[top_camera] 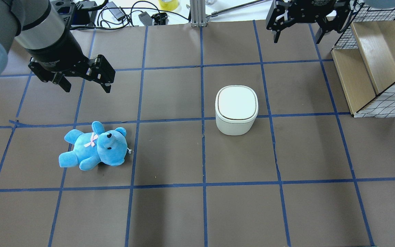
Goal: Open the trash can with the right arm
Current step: 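Lower the right gripper down onto the white trash can lid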
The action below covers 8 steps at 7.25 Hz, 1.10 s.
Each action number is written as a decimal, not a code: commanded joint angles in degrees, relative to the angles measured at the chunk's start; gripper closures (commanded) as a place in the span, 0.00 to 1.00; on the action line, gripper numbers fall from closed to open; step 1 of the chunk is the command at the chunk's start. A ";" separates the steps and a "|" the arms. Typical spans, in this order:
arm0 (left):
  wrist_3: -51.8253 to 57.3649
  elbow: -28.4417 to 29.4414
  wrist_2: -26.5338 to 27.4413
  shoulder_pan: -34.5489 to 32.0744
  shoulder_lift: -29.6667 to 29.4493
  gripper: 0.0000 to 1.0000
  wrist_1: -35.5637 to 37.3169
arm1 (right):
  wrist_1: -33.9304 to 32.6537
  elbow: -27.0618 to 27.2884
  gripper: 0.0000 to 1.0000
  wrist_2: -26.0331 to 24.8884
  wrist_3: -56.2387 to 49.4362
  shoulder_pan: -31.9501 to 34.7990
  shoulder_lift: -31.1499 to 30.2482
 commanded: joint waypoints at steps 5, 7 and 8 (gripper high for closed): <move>0.03 0.00 0.00 0.00 0.00 0.00 0.00 | -1.39 4.58 0.95 0.15 2.16 5.07 1.45; -0.06 0.00 0.00 -0.09 0.00 0.00 0.00 | -12.77 12.75 1.00 0.50 5.43 6.24 1.97; -0.06 0.00 0.00 0.00 0.00 0.00 0.00 | -17.79 17.05 1.00 0.50 5.00 6.24 2.67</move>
